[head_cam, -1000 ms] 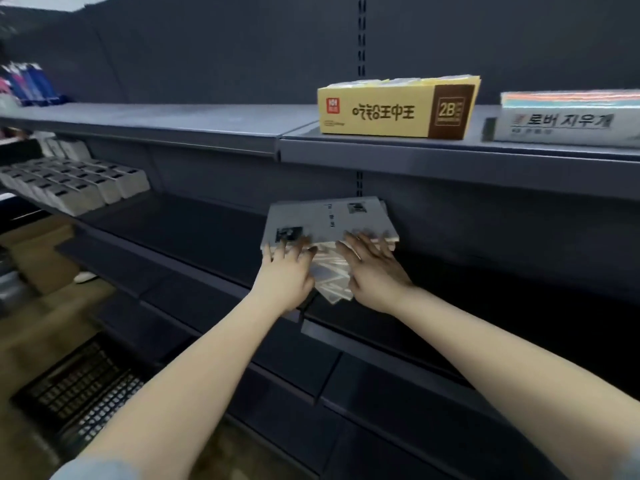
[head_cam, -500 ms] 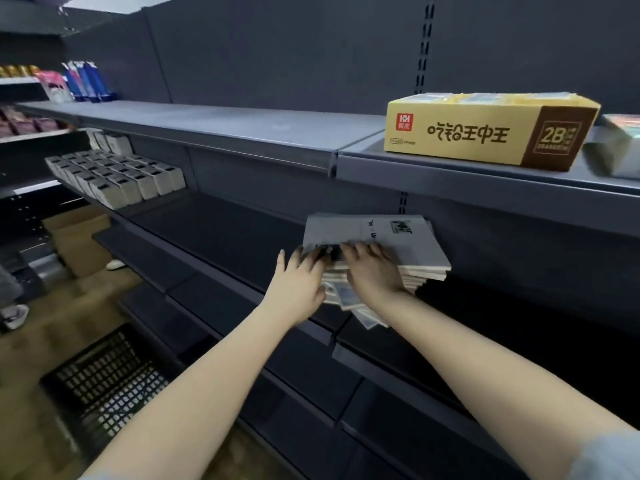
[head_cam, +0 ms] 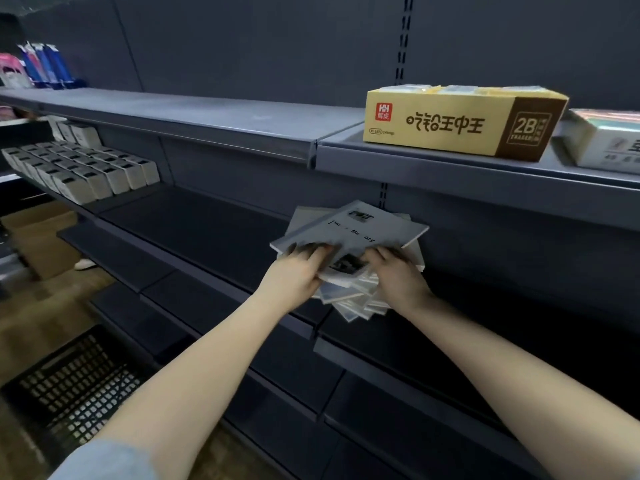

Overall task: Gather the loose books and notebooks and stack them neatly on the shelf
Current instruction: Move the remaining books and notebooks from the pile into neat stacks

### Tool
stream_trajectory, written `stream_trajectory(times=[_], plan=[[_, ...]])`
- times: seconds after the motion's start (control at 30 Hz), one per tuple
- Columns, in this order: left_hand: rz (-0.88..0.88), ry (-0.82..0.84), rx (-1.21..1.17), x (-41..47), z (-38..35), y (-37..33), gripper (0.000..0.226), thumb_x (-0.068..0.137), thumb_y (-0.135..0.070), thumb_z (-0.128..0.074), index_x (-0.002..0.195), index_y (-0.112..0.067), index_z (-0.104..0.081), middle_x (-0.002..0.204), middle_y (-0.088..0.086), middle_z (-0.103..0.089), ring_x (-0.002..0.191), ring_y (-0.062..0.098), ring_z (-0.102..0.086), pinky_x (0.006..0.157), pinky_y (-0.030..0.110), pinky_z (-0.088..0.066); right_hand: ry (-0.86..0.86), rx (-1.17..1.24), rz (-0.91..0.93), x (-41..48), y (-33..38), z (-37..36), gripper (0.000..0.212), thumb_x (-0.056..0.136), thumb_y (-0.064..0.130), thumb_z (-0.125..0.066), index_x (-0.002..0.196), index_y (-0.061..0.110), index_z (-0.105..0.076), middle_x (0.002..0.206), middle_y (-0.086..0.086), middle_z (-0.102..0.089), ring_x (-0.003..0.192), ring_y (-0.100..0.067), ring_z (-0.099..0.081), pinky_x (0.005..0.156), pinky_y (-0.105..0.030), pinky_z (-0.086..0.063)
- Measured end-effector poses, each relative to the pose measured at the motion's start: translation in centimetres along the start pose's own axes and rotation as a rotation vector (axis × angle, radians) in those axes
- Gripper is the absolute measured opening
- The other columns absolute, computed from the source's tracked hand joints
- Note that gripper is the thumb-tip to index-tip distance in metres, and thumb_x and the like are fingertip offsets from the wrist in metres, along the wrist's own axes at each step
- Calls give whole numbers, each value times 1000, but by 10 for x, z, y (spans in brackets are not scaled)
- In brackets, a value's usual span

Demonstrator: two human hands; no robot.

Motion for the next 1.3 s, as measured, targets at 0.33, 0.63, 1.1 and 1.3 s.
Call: stream_trajectory(times=[0.33, 0.63, 1.1, 1.3], plan=[[-26, 121, 77, 9, -9, -37, 53, 76, -16, -67, 127, -7, -57, 127, 15, -60, 111, 33, -61, 83, 45, -52, 41, 96, -23, -55, -47, 5, 65, 80, 5, -55, 142, 8, -37, 153, -5, -28, 143, -19, -21, 116, -26, 3], [-114, 223, 299, 9, -6, -92, 47, 93, -48, -39, 131, -21, -49, 128, 1, -58, 113, 25, -57, 77, 33, -46, -63, -92, 96, -80, -10, 26, 56, 70, -1, -69, 124, 9, -60, 133, -9, -56, 123, -22, -54, 96, -34, -47], [-145, 192, 134, -19, -7, -141, 49, 95, -25, -45, 139, -8, -36, 152, 9, -30, 141, 21, -24, 111, 31, -21, 241, -16, -68, -132, -37, 44, 93, 78, -18, -34, 150, 36, -11, 159, 4, -1, 146, -16, 4, 112, -22, 6], [-274, 186, 140, -10, -26, -187, 80, 73, 9, -63, 145, 1, -28, 149, 22, -31, 138, 35, -31, 113, 46, -22, 176, -121, -137, -172, -73, 57, 87, 83, -15, -32, 150, 34, -4, 159, -1, -3, 146, -21, 3, 116, -29, 4]])
Point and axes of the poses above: each hand's wrist, its own x-axis towards the middle knuckle, its own z-axis out of the back of the hand, y = z × x, the point moved 3 cm from there along x, towards the middle knuckle
